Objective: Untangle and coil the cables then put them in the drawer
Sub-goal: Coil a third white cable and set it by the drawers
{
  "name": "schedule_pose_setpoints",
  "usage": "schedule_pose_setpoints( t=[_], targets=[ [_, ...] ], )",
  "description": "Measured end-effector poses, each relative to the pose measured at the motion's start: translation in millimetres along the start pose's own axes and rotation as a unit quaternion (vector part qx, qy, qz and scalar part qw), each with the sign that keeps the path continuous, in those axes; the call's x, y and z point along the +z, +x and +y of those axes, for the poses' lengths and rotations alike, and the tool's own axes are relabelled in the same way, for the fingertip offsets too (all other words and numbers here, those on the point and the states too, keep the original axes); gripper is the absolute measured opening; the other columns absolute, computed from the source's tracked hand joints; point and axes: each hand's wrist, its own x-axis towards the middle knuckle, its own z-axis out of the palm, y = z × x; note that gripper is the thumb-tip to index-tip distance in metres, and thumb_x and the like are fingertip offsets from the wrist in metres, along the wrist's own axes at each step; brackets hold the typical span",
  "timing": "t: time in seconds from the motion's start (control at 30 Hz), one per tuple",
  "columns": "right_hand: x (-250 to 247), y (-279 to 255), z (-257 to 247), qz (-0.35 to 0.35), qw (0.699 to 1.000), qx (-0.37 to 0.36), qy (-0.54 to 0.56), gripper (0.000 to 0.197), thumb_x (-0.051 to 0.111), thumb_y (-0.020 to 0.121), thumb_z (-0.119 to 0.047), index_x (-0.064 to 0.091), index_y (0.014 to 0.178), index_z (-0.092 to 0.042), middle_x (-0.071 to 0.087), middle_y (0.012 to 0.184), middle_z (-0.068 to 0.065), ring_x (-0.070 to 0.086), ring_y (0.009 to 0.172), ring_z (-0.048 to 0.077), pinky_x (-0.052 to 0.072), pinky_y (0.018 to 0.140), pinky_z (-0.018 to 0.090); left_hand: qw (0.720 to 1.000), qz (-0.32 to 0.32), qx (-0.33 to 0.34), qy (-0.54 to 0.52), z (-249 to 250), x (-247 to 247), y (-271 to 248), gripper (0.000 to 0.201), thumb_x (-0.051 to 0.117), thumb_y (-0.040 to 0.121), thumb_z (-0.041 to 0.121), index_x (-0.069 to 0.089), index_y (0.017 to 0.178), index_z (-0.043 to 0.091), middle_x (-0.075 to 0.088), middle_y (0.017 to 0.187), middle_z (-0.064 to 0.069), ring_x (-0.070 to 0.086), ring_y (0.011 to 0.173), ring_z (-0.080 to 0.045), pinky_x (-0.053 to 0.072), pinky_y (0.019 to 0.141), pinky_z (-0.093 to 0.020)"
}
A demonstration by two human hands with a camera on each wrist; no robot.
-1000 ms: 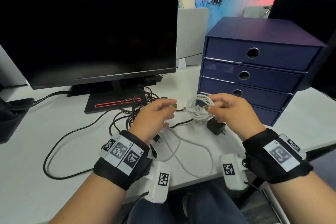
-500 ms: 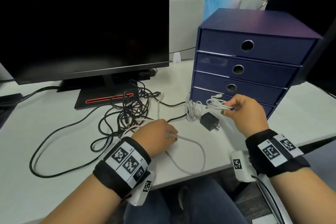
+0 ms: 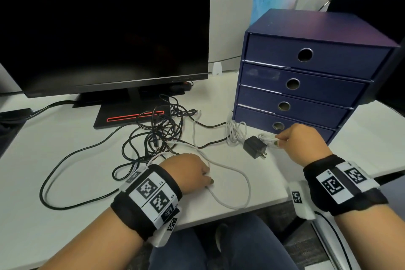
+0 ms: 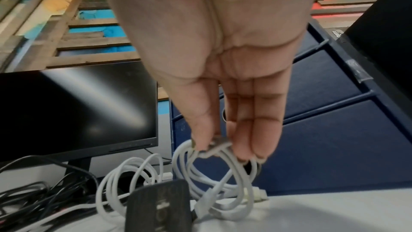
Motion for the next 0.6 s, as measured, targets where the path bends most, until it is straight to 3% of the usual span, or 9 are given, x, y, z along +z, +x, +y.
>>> schedule_pose_setpoints(
  t=[0.07, 0.13, 0.17, 0.23, 0.33, 0.4, 0.5, 0.6],
  targets=[
    [3, -1, 2, 0.000, 1.000, -0.010, -0.021, 0.023, 0.054, 0.093, -0.013, 0.075, 0.103, -0.015, 0.063, 0.115, 0.011, 0.061, 0.101, 0.030, 0.048, 0.088, 0.034, 1.000, -0.001, -0.020, -0.002, -2, 0, 0, 0.033, 0.048, 0.095, 0.039, 0.052, 0.075, 0.013, 0.049, 0.077, -0.002, 0.050, 0.078, -0.020, 0.039, 0.070, -0.029],
    [6, 0, 1, -0.007, 0.999, -0.009, -0.032, 0.021, 0.057, 0.092, -0.013, 0.074, 0.104, -0.017, 0.060, 0.118, 0.010, 0.060, 0.103, 0.029, 0.048, 0.089, 0.033, 0.999, -0.001, -0.039, -0.013, -3, -3, -2, 0.033, 0.050, 0.094, 0.037, 0.059, 0.079, 0.009, 0.053, 0.080, -0.012, 0.057, 0.083, -0.027, 0.039, 0.071, -0.029],
    [7, 0, -1, -0.022, 0.998, -0.009, -0.051, 0.021, 0.057, 0.091, -0.013, 0.074, 0.104, -0.016, 0.060, 0.118, 0.009, 0.061, 0.103, 0.028, 0.048, 0.088, 0.032, 0.999, -0.003, -0.042, -0.016, -3, -5, -3, 0.033, 0.050, 0.094, 0.035, 0.062, 0.086, 0.006, 0.058, 0.089, -0.016, 0.060, 0.092, -0.030, 0.040, 0.072, -0.029],
    [9, 0, -9, -0.064, 0.994, -0.010, -0.091, 0.023, 0.050, 0.094, -0.012, 0.067, 0.110, -0.013, 0.062, 0.111, 0.006, 0.061, 0.098, 0.023, 0.047, 0.085, 0.028, 0.999, -0.005, -0.050, -0.012, -3, -8, -6, 0.030, 0.049, 0.096, 0.032, 0.065, 0.104, 0.008, 0.063, 0.111, -0.011, 0.058, 0.108, -0.028, 0.039, 0.078, -0.027],
    [11, 5, -16, -0.078, 0.983, -0.026, -0.162, 0.026, 0.044, 0.095, -0.010, 0.065, 0.109, -0.012, 0.054, 0.090, 0.002, 0.053, 0.081, 0.019, 0.044, 0.073, 0.024, 0.998, 0.021, -0.052, -0.019, -11, -12, -13, 0.032, 0.047, 0.097, 0.029, 0.061, 0.125, 0.025, 0.059, 0.130, 0.004, 0.054, 0.119, -0.018, 0.039, 0.095, -0.025],
    [11, 13, -18, -0.082, 0.977, -0.036, -0.193, 0.025, 0.046, 0.093, -0.009, 0.065, 0.110, -0.010, 0.052, 0.088, 0.003, 0.055, 0.082, 0.022, 0.042, 0.071, 0.025, 0.996, 0.056, -0.050, -0.044, -18, -16, -17, 0.031, 0.049, 0.096, 0.027, 0.063, 0.123, 0.029, 0.061, 0.127, 0.008, 0.057, 0.114, -0.013, 0.041, 0.096, -0.024],
    [10, 22, -22, -0.097, 0.970, -0.053, -0.216, 0.024, 0.046, 0.094, -0.011, 0.064, 0.109, -0.009, 0.052, 0.093, 0.004, 0.058, 0.087, 0.023, 0.041, 0.071, 0.027, 0.989, 0.100, -0.053, -0.093, -30, -28, -27, 0.027, 0.052, 0.095, 0.022, 0.068, 0.116, 0.028, 0.065, 0.120, 0.008, 0.059, 0.107, -0.011, 0.039, 0.086, -0.018],
    [9, 25, -25, -0.096, 0.968, -0.051, -0.224, 0.020, 0.041, 0.097, -0.010, 0.060, 0.098, -0.010, 0.047, 0.090, 0.003, 0.059, 0.089, 0.024, 0.042, 0.072, 0.027, 0.977, 0.155, -0.071, -0.126, -45, -38, -38, 0.023, 0.054, 0.094, 0.018, 0.071, 0.107, 0.027, 0.067, 0.112, 0.009, 0.058, 0.092, -0.008, 0.040, 0.080, -0.019]
  ],
)
